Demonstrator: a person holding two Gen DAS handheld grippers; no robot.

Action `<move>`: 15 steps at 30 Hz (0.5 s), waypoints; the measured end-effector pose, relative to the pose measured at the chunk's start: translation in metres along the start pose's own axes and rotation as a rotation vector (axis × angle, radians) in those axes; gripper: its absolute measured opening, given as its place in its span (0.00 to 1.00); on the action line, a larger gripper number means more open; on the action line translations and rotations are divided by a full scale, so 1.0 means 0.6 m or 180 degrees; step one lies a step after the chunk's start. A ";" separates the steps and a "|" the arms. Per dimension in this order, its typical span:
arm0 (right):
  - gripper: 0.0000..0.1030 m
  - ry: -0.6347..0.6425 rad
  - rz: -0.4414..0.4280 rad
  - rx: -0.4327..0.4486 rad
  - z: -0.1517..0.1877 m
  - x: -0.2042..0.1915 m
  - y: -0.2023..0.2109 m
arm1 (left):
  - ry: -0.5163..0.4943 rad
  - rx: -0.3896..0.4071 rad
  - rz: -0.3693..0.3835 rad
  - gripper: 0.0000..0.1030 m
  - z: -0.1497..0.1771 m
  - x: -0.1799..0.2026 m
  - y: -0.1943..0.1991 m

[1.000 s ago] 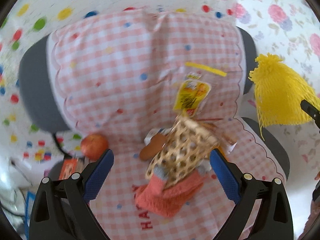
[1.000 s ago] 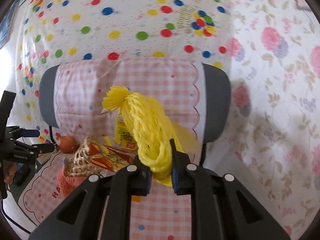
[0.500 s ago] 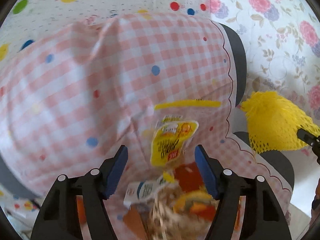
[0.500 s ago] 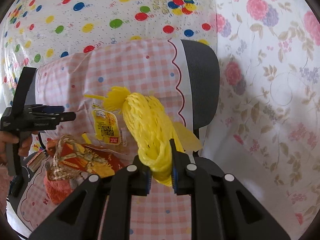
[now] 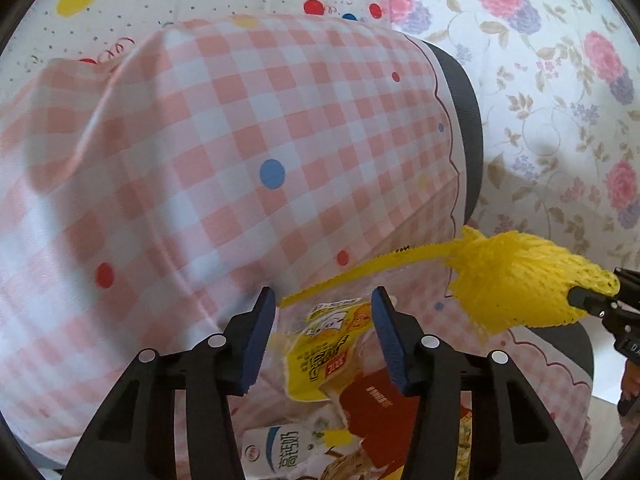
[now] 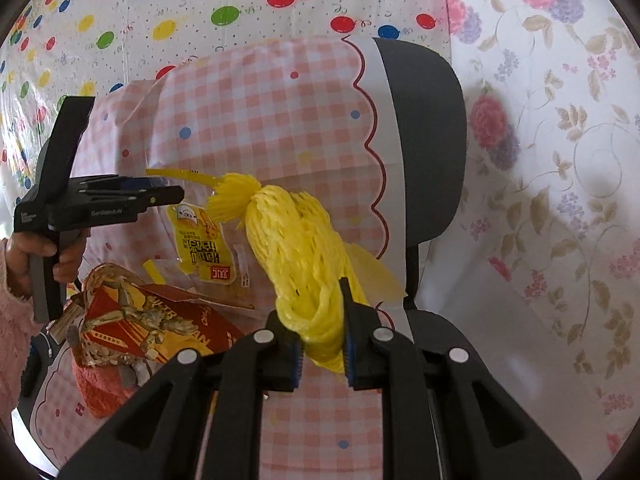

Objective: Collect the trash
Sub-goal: 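Grasp the yellow snack packet with the left gripper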

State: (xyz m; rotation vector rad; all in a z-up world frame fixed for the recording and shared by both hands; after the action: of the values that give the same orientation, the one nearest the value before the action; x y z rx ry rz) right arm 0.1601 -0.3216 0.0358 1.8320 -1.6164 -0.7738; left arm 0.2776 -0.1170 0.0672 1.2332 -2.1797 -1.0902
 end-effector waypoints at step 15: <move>0.14 -0.0288 0.0259 0.0295 0.028 0.042 0.112 | -0.0153 0.0435 0.0048 0.01 -0.021 0.112 0.100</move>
State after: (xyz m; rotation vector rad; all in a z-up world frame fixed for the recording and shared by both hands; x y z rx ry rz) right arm 0.1055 -0.3545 0.0732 1.8053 -1.8003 -0.7670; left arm 0.2188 -0.1614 0.1204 1.2575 -2.3299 -0.9885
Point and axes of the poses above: each gripper's, at about its wrist camera, not at the fingertips, and y roughly against the way its jaws point, x to its right, z to its underside, the point moved 4 cm from there along -y, roughly the way its jaws point, and after that the axes turned 14 degrees about -x, right-handed, at the moved point
